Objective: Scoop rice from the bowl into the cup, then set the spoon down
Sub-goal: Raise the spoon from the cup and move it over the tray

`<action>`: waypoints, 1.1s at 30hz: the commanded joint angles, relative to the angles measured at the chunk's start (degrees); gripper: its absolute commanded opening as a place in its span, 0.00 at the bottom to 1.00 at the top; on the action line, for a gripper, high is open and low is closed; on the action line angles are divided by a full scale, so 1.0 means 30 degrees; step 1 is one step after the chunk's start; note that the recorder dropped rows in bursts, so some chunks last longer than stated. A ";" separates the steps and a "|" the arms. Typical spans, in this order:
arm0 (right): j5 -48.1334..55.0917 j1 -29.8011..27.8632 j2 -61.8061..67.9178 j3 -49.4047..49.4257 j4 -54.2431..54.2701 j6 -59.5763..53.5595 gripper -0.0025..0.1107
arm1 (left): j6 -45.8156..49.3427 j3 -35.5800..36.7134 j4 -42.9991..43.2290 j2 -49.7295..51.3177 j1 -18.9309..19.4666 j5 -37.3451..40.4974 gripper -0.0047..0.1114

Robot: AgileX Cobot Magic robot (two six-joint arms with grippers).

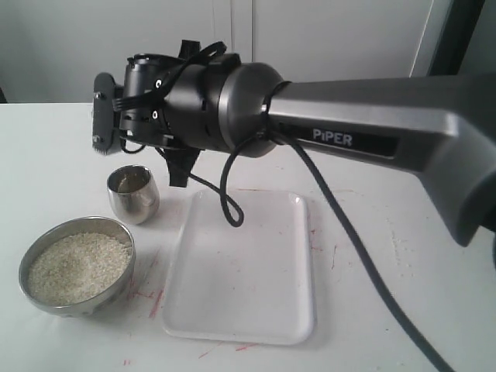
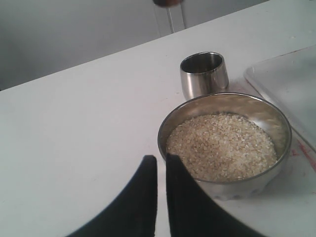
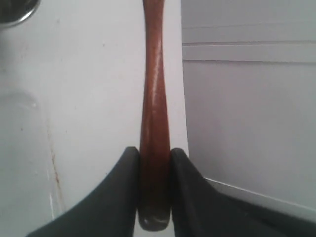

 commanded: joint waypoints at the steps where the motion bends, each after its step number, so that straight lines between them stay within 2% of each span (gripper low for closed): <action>1: -0.0099 -0.0015 -0.1362 -0.0062 0.0407 0.4146 0.05 | -0.0092 -0.0061 -0.0159 0.0014 0.0029 -0.0091 0.16; 13: 0.0203 -0.0015 -0.5290 -0.0062 0.6918 0.5644 0.05 | -0.0092 -0.0061 -0.0159 0.0014 0.0029 -0.0091 0.16; 33: 0.6417 -0.0015 -0.9460 -0.0021 1.2636 0.7147 0.05 | -0.0092 -0.0061 -0.0159 0.0014 0.0029 -0.0091 0.16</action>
